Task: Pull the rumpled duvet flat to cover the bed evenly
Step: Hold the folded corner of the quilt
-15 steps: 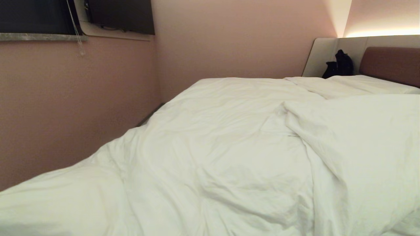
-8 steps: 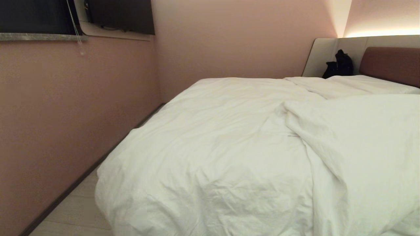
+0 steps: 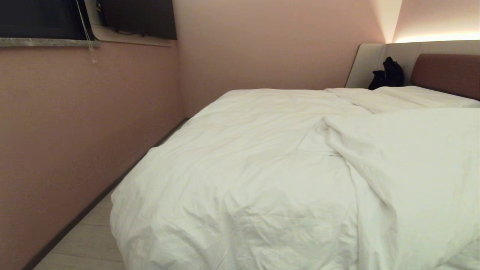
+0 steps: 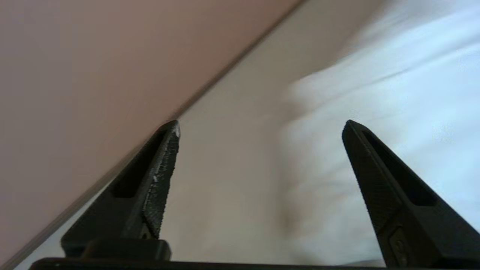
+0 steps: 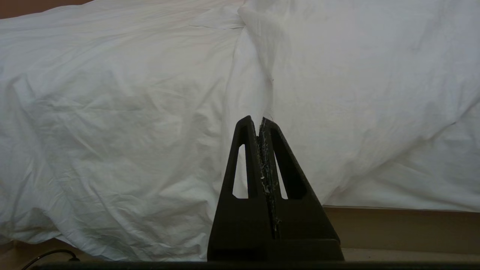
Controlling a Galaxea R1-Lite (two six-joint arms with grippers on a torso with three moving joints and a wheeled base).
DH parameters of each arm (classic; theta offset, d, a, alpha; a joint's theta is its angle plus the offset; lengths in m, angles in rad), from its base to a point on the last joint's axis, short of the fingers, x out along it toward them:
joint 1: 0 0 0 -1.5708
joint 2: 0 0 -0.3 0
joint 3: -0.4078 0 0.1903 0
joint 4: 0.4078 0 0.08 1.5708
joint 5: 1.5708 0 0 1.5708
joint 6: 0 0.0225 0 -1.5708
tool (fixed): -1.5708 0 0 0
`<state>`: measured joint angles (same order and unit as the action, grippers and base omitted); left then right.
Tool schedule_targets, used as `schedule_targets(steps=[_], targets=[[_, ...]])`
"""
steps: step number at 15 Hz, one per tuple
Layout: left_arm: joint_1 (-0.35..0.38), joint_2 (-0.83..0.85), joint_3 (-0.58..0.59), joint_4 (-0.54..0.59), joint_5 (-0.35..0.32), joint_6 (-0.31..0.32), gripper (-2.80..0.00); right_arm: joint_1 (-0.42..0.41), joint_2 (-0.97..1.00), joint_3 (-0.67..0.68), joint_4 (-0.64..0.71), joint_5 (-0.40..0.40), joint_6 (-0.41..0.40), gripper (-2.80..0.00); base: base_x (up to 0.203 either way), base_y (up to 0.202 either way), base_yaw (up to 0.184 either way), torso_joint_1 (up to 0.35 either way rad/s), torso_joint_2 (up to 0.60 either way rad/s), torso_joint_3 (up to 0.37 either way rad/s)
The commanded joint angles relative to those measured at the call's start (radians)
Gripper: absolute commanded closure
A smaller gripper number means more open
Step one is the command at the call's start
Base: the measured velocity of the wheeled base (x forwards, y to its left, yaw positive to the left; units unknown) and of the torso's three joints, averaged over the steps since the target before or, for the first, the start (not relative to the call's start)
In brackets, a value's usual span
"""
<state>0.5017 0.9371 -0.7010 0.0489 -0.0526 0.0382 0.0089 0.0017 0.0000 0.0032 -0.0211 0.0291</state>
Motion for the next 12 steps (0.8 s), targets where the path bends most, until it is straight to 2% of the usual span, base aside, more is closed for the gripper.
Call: schedule_targets(steps=[1,2,3,5,12], targets=[[-0.001,-0.071,-0.033,0.0,-0.21,-0.04,-2.8,0.0,0.0,0.0,0.0,0.0,0.0,0.0,0.0,0.0,0.0,0.0,0.0,0.0],[-0.002,-0.098,-0.045,0.0,-0.308,-0.064,-2.8,0.0,0.0,0.0,0.0,0.0,0.0,0.0,0.0,0.0,0.0,0.0,0.0,0.0],[-0.002,-0.118,-0.052,-0.002,-0.371,-0.075,0.0,0.0,0.0,0.0,0.0,0.0,0.0,0.0,0.0,0.0,0.0,0.0,0.0,0.0],[-0.002,-0.142,-0.058,-0.006,-0.435,-0.085,0.0,0.0,0.0,0.0,0.0,0.001,0.0,0.0,0.0,0.0,0.0,0.0,0.0,0.0],[-0.002,-0.344,-0.032,-0.005,-0.482,-0.098,0.0,0.0,0.0,0.0,0.0,0.001,0.0,0.0,0.0,0.0,0.0,0.0,0.0,0.0]])
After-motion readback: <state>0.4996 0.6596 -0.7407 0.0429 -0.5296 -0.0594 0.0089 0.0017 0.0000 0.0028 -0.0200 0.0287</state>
